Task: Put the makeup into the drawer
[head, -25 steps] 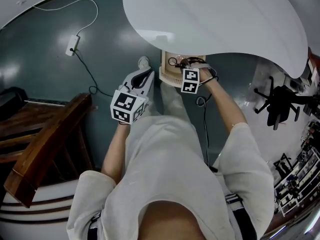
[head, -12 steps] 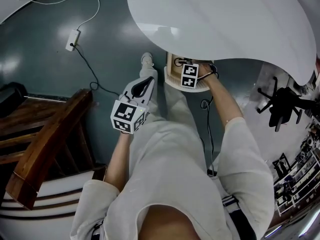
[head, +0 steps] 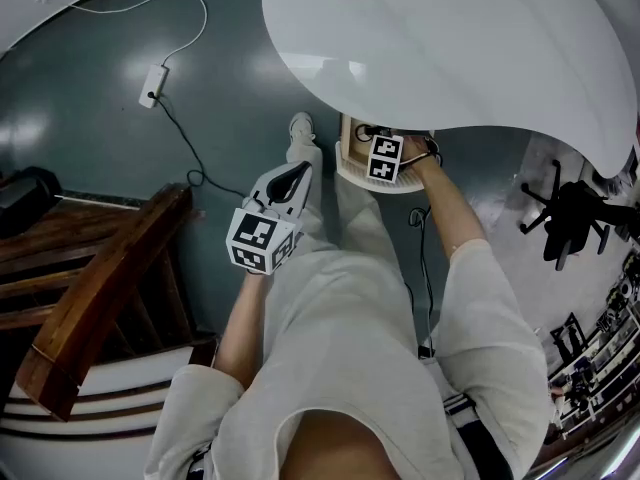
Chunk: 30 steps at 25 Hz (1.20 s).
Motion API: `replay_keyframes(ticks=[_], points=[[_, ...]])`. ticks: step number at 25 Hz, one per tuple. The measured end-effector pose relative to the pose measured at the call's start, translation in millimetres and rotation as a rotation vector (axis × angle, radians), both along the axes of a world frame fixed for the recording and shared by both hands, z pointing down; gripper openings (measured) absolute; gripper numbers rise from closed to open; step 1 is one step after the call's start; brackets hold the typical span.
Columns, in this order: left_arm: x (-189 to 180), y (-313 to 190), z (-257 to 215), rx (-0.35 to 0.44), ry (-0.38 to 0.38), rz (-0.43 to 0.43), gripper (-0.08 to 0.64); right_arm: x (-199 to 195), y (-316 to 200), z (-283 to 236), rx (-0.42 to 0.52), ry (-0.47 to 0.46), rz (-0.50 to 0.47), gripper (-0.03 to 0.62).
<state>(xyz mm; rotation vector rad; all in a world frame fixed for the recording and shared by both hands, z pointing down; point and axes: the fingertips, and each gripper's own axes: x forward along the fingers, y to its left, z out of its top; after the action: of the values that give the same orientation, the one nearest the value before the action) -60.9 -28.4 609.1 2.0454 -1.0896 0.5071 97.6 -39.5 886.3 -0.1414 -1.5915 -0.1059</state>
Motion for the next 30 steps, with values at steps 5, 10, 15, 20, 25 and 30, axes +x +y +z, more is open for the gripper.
replay_keyframes(ticks=[5,10,15,20,25,30], points=[[6.6,0.2,-4.3,0.012,0.001,0.016,0.014,-5.4,-0.2,-16.9,0.037,-0.048,-0.014,0.192],[15.3,0.8,-14.3,0.037,0.0,0.042,0.014,-11.5,1.0,-49.4,0.103,-0.111,-0.02,0.179],[26.3,-2.2,-30.4,0.069,-0.006,0.069,0.014,-9.3,5.3,-89.0,0.148,-0.175,0.028,0.154],[34.8,-5.4,-48.0,0.106,-0.013,0.102,0.014,-8.8,12.5,-131.0,0.161,-0.271,0.211,0.115],[50.1,-27.0,-68.7,0.153,-0.021,0.13,0.014,7.8,-10.0,-188.0,0.142,-0.471,0.687,0.08],[56.1,-47.8,-92.6,0.213,-0.031,0.146,0.014,33.6,-33.1,-253.6,0.206,-0.679,1.04,0.051]])
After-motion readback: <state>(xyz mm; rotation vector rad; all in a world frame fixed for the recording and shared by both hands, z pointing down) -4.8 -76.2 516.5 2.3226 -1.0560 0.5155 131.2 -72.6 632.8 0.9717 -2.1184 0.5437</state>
